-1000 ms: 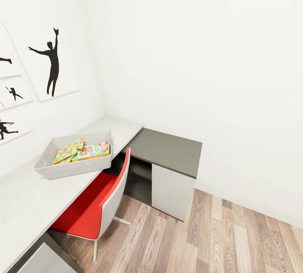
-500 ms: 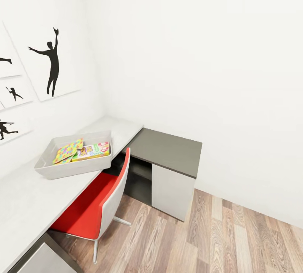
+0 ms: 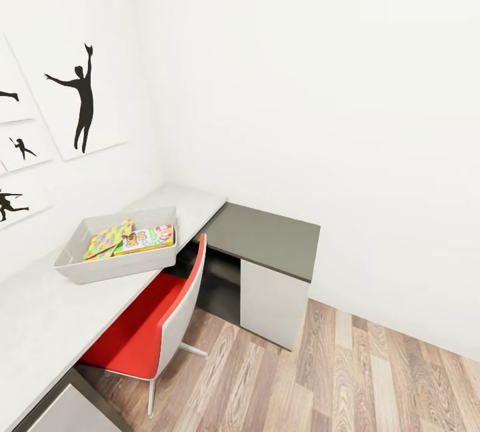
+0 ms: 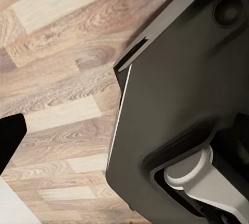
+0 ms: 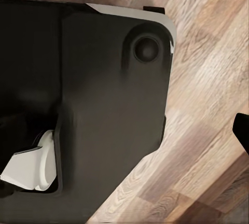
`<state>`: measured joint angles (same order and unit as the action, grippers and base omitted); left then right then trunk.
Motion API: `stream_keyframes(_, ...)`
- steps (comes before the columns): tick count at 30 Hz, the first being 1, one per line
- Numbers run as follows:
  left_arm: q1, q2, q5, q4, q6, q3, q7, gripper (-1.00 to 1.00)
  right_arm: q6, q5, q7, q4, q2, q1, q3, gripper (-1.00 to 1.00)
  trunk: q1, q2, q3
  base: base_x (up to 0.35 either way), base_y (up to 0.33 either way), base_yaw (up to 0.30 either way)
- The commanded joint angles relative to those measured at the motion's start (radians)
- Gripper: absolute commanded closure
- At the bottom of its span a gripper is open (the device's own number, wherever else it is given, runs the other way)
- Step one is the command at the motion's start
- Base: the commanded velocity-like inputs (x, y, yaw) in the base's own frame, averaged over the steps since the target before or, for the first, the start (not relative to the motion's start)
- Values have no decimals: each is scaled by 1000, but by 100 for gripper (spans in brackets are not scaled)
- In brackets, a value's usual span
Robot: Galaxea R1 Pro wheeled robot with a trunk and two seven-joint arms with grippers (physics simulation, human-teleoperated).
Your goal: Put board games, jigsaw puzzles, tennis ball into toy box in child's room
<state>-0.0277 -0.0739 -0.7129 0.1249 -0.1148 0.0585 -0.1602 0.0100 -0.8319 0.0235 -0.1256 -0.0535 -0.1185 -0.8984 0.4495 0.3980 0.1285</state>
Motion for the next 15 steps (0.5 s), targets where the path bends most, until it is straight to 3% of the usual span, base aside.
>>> stream_keyframes(1, 0, 0, 1, 3, -6, 6, -4, -100, -6, -9, 2, -1, 1, 1, -7, -100, 1, 2, 2, 0, 0, 0)
stream_keyframes(15, 0, 0, 1, 3, -6, 5, -5, -100, -160, -7, -2, -2, 9, 9, -6, -100, 1, 2, 2, 0, 0, 0)
